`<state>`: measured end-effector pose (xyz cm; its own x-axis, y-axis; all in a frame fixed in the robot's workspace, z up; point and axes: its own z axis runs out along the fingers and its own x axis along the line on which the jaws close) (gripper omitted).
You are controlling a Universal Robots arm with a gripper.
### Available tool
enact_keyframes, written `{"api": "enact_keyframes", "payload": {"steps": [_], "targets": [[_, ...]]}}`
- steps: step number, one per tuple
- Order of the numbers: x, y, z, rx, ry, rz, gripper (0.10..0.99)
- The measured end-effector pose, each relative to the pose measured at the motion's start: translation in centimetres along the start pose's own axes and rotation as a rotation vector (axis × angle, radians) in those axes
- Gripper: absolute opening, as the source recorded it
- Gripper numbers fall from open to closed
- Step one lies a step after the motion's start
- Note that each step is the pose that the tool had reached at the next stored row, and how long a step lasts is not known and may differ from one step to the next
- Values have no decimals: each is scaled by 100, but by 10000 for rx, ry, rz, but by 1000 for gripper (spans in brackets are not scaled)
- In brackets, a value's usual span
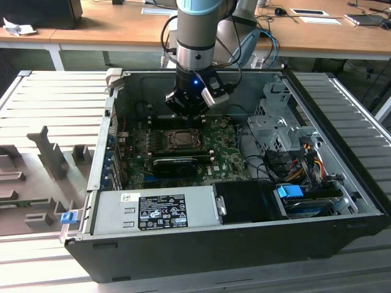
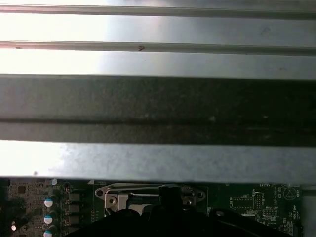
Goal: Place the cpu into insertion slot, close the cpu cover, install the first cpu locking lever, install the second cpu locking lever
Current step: 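Install the second cpu locking lever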
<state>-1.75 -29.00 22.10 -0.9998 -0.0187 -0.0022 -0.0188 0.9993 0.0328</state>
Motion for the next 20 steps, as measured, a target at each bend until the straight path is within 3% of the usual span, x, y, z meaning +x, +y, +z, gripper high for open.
{"api": "enact_keyframes", "payload": {"steps": [10,20], "targets": [[0,3,-95,-3,1,1,106],[1,-44,-114,-14,0,0,106]]}}
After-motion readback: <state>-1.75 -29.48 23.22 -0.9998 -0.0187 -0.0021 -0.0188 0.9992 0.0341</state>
